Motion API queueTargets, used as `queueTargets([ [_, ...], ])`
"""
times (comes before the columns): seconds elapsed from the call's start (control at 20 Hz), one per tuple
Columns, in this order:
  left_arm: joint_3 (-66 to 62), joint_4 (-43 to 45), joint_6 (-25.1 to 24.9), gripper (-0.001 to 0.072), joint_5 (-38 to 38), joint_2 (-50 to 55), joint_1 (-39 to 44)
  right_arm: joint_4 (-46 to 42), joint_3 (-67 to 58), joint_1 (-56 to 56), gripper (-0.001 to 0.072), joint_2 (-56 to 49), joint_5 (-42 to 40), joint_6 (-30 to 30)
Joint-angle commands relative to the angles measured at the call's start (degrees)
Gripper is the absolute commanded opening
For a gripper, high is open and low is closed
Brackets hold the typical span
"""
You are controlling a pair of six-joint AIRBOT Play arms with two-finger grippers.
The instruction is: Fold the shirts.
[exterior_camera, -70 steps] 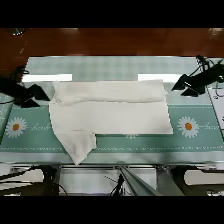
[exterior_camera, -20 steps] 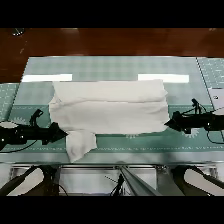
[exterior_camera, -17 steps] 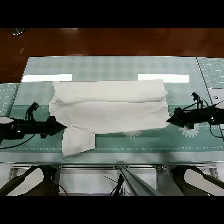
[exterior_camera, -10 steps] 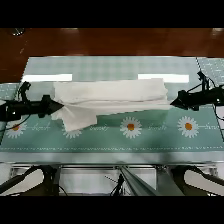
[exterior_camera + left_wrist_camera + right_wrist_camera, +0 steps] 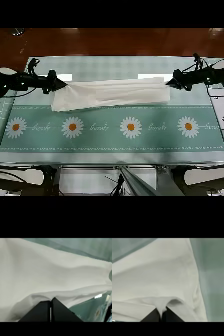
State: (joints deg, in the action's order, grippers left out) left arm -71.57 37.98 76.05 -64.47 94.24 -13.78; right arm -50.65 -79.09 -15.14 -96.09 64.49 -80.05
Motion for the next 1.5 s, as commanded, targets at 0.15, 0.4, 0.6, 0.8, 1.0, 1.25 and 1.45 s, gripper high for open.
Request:
queueTargets([
  [0.15, -5.68, 5.62, 1.99, 0.0647, 0.37, 6.12, 0.26, 5.75, -6.45, 0.11, 0.0621, -9.73, -2.89, -0.7],
  [0.4, -16.35, 13.22, 7.39, 0.0699, -12.26, 4.79, -8.92, 4.02, -10.36, -6.62, 0.0626, -9.38, 7.13, -0.5],
  [0.6, -10.58, 22.86, 6.27, 0.07, -14.4, -2.97, -14.36, -2.69, -8.94, -9.03, 0.0626, -10.12, 11.69, -1.81],
  [0.8, 10.23, 5.95, -7.85, 0.07, -6.36, -16.02, -12.07, 1.25, -8.41, -4.66, 0.0626, -14.16, 11.23, 0.63],
  [1.0, 21.42, 2.32, -10.91, 0.07, -6.34, -21.66, -5.16, 2.29, -8.41, 0.74, 0.057, -16.0, 9.14, 1.05],
  [1.25, 21.29, 2.25, -11.8, 0.0053, -6.38, -20.37, 2.67, -0.72, -8.41, 2.6, 0.0026, -10.69, 11.96, 1.53],
  [1.45, 20.92, -1.31, -12.57, 0.0031, -2.47, -20.37, 9.29, -11.96, -8.2, 1.97, 0.0026, 3.5, 18.38, 1.86],
])
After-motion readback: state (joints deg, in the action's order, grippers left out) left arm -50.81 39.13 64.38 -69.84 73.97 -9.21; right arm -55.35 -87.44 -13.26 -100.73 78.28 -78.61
